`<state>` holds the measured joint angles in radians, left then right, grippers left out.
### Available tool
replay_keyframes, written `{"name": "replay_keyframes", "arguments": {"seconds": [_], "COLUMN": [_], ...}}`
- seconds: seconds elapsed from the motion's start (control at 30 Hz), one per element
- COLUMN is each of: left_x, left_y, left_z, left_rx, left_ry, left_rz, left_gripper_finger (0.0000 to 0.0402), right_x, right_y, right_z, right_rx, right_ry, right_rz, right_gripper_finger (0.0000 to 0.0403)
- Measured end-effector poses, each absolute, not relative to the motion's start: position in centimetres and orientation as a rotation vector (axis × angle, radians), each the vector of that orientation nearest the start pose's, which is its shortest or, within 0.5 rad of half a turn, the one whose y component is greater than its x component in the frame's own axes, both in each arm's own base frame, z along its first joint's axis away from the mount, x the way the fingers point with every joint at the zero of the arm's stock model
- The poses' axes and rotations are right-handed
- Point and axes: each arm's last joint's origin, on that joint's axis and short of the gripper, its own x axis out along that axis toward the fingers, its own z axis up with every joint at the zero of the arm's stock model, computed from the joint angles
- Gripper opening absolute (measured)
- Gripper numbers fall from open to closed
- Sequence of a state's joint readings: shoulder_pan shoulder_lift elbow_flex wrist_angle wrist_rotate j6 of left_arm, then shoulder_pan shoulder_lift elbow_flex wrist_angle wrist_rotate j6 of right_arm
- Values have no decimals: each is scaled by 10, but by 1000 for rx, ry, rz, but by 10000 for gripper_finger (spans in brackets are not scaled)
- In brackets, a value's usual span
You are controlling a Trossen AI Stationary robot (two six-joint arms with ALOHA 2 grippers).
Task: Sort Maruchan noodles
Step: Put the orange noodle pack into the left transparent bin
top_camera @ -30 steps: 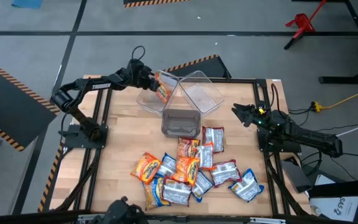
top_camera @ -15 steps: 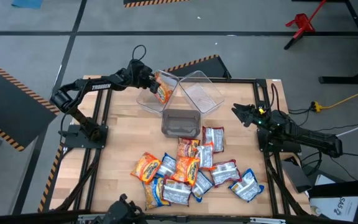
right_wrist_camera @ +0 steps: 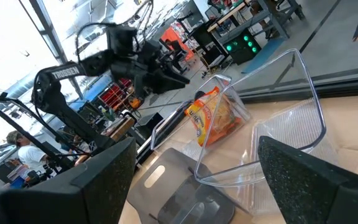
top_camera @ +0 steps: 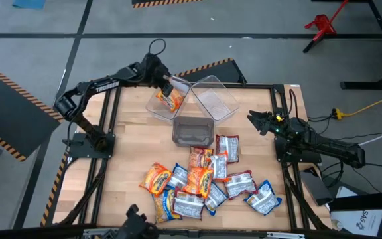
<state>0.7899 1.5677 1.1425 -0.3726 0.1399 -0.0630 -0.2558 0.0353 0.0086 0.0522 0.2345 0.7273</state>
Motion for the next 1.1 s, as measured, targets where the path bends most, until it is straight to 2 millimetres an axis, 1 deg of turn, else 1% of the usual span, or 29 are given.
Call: {"name": "replay_keyframes", "arguments": {"seconds": [0.1,0.17,0.23,0.3,0.4,0.47,0.53,0.63,0.73,0.8,0.9,1.0,1.1], "left_x": [245,249,253,255,257,258,257,254,248,240,232,230,232], "left_y": [227,218,206,189,155,127,100,61,26,9,-9,-20,-25], "left_z": [260,263,264,266,274,280,287,295,299,295,281,259,240], "left_rx": [-437,-467,-512,-576,-625,-598,-530,-455,-410,-348,-259,-257,-256], "left_ry": [742,775,832,909,979,1050,1101,1116,1095,1110,1113,1122,1078], "left_rz": [613,550,444,319,158,80,16,-46,-54,-29,-48,-138,-253], "left_gripper_finger": [164,164,164,164,164,164,164,164,164,164,167,177,188], "right_x": [94,94,94,94,94,94,94,94,94,94,94,94,94], "right_y": [-31,-31,-31,-31,-31,-31,-31,-31,-31,-31,-31,-31,-31], "right_z": [169,169,169,169,169,169,169,169,169,168,168,168,168], "right_rx": [712,712,712,713,713,713,713,713,713,713,713,713,713], "right_ry": [-202,-202,-201,-198,-198,-198,-198,-197,-196,-194,-194,-194,-194], "right_rz": [-459,-459,-456,-450,-450,-450,-450,-449,-447,-443,-443,-442,-442], "right_gripper_finger": [324,324,324,324,324,324,324,324,324,324,324,324,324]}}
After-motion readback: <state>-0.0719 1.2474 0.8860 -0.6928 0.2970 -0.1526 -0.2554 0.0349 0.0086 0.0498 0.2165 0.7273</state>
